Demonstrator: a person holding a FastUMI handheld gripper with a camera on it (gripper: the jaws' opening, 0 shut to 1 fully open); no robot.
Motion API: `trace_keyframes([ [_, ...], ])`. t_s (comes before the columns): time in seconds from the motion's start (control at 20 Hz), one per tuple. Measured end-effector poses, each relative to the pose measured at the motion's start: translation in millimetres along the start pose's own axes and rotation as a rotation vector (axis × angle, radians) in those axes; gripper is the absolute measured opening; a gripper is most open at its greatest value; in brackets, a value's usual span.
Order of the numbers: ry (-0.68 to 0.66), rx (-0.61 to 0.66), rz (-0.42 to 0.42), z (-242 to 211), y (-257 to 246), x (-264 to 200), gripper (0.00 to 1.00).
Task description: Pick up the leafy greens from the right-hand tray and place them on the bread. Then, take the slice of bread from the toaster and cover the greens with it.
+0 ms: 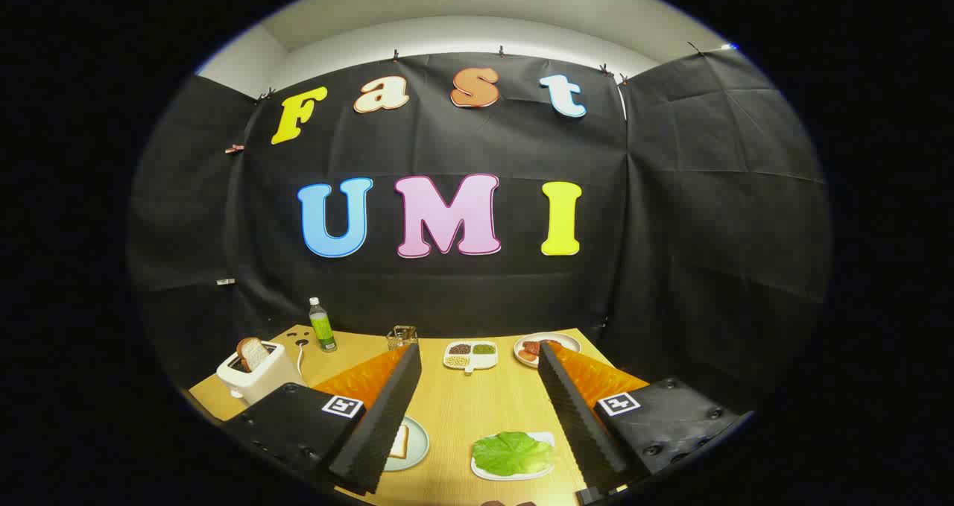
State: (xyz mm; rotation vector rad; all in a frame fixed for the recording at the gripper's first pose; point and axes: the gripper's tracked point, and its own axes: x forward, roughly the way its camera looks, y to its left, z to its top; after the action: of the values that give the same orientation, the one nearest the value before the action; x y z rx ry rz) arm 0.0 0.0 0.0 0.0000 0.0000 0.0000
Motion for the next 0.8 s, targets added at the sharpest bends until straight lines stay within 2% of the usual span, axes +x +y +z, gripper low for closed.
trace_keyframes([
  [0.8,0.053,0.011,0.026,-16.1,-2.2,24.8,0.98],
])
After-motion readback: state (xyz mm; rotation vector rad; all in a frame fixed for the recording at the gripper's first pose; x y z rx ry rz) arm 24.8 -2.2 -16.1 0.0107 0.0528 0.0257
